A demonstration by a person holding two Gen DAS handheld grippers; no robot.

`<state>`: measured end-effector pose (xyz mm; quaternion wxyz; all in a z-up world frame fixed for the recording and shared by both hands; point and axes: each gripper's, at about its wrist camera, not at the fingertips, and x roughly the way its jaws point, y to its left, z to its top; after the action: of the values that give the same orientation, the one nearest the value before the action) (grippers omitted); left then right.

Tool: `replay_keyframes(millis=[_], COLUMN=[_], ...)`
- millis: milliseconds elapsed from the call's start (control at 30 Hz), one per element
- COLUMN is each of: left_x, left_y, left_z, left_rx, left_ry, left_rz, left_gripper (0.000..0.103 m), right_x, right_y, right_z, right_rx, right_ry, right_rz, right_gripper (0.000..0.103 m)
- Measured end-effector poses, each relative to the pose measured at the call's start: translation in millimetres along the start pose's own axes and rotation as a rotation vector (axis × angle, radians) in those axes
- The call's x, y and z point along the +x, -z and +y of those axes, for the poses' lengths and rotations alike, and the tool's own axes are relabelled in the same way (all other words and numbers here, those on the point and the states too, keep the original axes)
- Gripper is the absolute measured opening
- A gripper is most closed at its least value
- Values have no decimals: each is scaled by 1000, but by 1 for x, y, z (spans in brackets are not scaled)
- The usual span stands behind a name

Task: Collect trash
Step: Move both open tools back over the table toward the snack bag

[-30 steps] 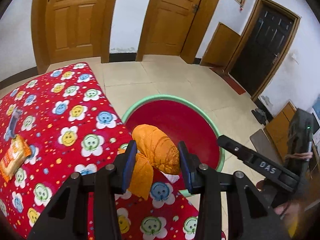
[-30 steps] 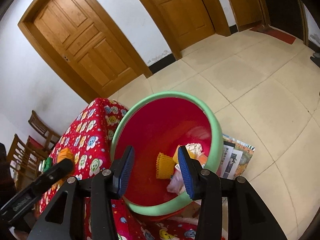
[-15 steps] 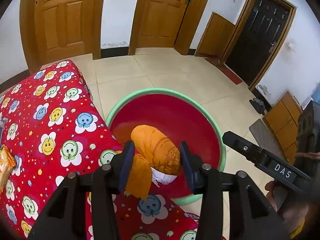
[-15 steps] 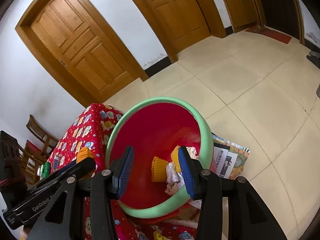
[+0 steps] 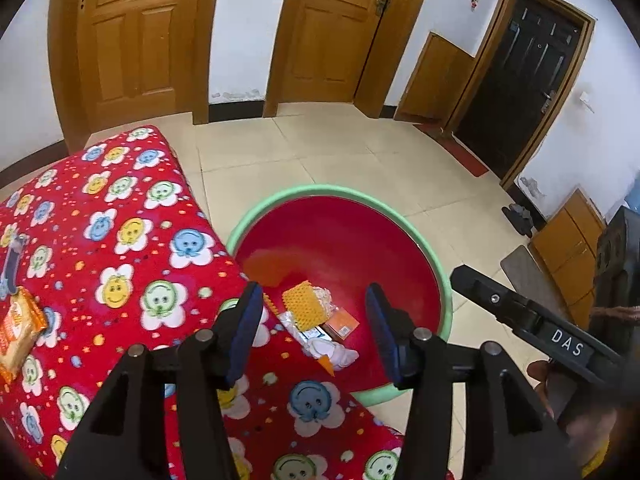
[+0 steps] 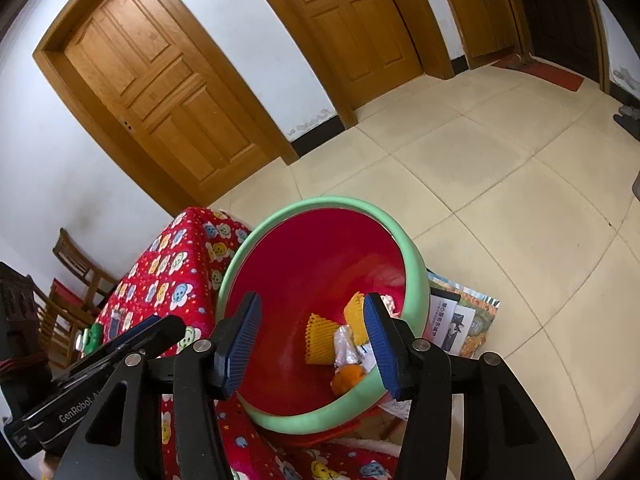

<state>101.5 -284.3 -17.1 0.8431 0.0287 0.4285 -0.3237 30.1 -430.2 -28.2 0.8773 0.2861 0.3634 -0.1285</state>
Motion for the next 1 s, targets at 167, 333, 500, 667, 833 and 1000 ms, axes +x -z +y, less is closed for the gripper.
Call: replay_keyframes(millis=[167, 333, 500, 667, 833, 1000], left_x=[-16, -31, -46, -59, -70, -73], left_y=[0, 3, 8, 12, 16, 20], left_z=[18, 46, 77, 116, 157, 196], left_rx=[-21, -51, -84, -129, -204, -277], left_ry=[-41, -98, -162, -228, -287, -333], left_rz=[-25, -41, -56, -62, -75, -72], left_gripper=[53, 53, 53, 53, 53, 53], right_x=[-4, -8, -8, -9, -9, -11], right_y=[1, 2, 3, 5, 8, 9], right_z=[6, 14, 22, 29, 36, 40], right_rx=[-10, -22, -33, -49, -59, -72], right_ry=[-9, -19, -22, -21, -21, -14], right_rz=[-7, -9, -1, 7, 14, 19], right_gripper=[60, 62, 62, 63, 63, 63])
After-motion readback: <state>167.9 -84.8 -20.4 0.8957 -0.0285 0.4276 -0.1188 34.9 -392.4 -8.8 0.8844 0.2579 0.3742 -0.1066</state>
